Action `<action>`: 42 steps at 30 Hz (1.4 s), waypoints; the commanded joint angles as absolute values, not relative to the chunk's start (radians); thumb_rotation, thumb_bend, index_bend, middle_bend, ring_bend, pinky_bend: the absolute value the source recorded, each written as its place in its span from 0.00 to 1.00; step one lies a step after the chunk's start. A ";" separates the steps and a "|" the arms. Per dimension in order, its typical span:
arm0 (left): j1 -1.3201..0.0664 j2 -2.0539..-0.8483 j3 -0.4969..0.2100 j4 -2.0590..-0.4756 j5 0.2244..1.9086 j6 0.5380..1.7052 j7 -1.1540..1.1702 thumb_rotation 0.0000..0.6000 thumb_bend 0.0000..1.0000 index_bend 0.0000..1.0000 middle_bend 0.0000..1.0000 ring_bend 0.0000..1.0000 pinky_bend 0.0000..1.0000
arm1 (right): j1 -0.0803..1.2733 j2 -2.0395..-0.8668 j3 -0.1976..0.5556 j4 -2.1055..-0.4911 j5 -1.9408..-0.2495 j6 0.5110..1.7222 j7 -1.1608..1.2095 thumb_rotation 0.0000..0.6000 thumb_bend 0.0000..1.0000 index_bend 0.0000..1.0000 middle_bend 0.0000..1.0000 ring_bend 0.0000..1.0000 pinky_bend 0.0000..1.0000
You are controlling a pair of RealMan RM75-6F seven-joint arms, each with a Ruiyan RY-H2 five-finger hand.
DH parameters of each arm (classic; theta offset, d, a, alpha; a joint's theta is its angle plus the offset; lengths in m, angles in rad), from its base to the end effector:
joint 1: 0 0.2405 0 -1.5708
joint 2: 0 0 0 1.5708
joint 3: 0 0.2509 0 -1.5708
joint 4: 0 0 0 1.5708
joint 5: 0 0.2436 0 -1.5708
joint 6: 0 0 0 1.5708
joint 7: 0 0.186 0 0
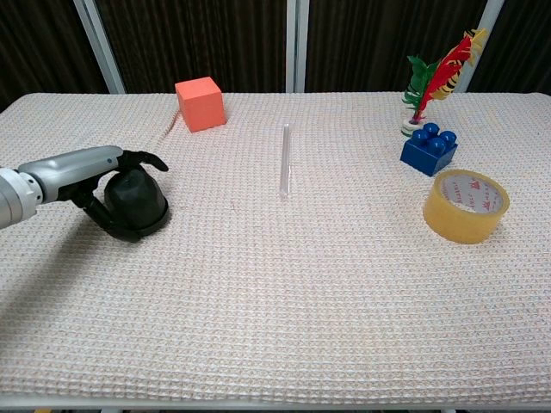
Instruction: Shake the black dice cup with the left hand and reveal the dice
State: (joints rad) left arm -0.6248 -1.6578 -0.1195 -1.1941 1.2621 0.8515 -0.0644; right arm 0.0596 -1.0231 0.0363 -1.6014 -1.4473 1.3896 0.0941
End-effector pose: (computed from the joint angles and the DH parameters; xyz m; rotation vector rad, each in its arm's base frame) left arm -0.2218 0.3709 -0.1019 -1.7954 -1.2725 -0.8919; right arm -0.3552 -0.2131 0.1472 1.3651 -1.0088 0.7875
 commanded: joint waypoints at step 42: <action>-0.734 -1.236 -0.364 -1.804 1.168 1.037 0.277 1.00 0.26 0.40 0.50 0.19 0.22 | 0.045 -1.032 0.041 -1.560 -1.452 1.413 0.149 1.00 0.16 0.00 0.00 0.00 0.00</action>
State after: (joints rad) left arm -0.7231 -1.2850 -0.3041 -1.7105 1.1423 0.9214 0.2147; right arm 0.0453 -1.0315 0.0407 -1.5611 -1.4522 1.4124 0.1480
